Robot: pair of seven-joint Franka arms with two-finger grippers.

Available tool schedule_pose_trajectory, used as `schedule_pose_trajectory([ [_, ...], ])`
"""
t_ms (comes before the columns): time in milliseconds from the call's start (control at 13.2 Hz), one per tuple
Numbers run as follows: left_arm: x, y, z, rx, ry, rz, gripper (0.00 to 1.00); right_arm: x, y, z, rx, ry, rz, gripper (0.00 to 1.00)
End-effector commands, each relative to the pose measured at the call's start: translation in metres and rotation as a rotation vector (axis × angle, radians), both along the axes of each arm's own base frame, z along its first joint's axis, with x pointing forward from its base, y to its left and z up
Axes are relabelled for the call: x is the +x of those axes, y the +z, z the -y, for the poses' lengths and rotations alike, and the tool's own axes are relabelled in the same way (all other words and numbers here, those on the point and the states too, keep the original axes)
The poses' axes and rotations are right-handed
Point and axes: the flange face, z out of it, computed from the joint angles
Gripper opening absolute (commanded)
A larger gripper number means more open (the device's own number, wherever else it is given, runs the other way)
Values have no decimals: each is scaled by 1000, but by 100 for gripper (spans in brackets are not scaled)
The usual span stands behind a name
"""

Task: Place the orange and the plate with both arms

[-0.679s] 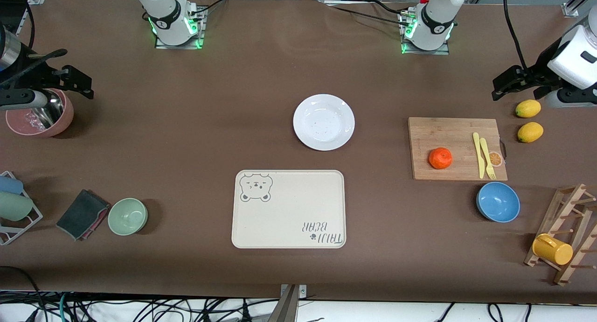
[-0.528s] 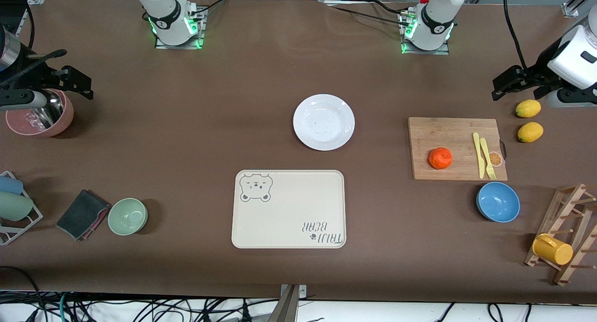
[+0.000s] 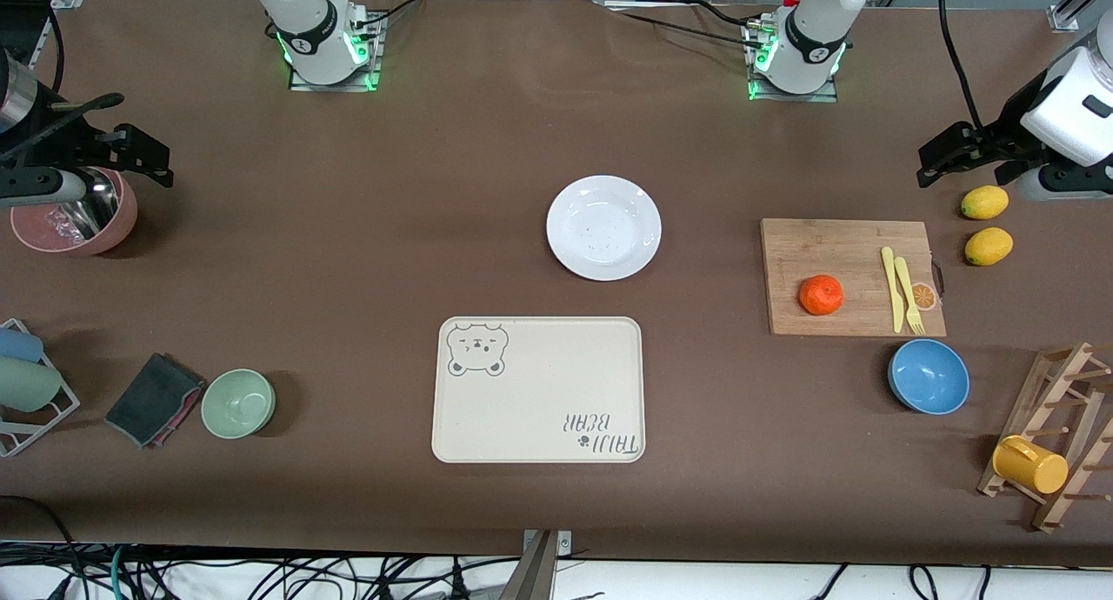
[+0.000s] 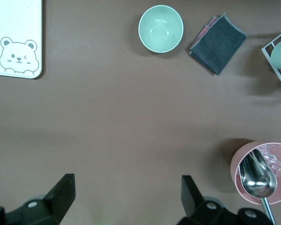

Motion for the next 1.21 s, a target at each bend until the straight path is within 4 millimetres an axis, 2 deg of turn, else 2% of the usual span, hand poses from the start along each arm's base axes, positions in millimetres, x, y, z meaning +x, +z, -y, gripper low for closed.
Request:
schedule_pose_trajectory([
  [0,2,6,-2,16,-11,5,100,3,5,1,7,-7,6,100],
  [377,2,6,-2,15,-11,7,100,3,6,0,10,-4,9,100],
  [604,3,6,-11,11,4,6,100,2,6,1,10,-4,5,100],
  [1132,3,5,-14,11,10,5,100,3,6,0,12,-4,6,100],
])
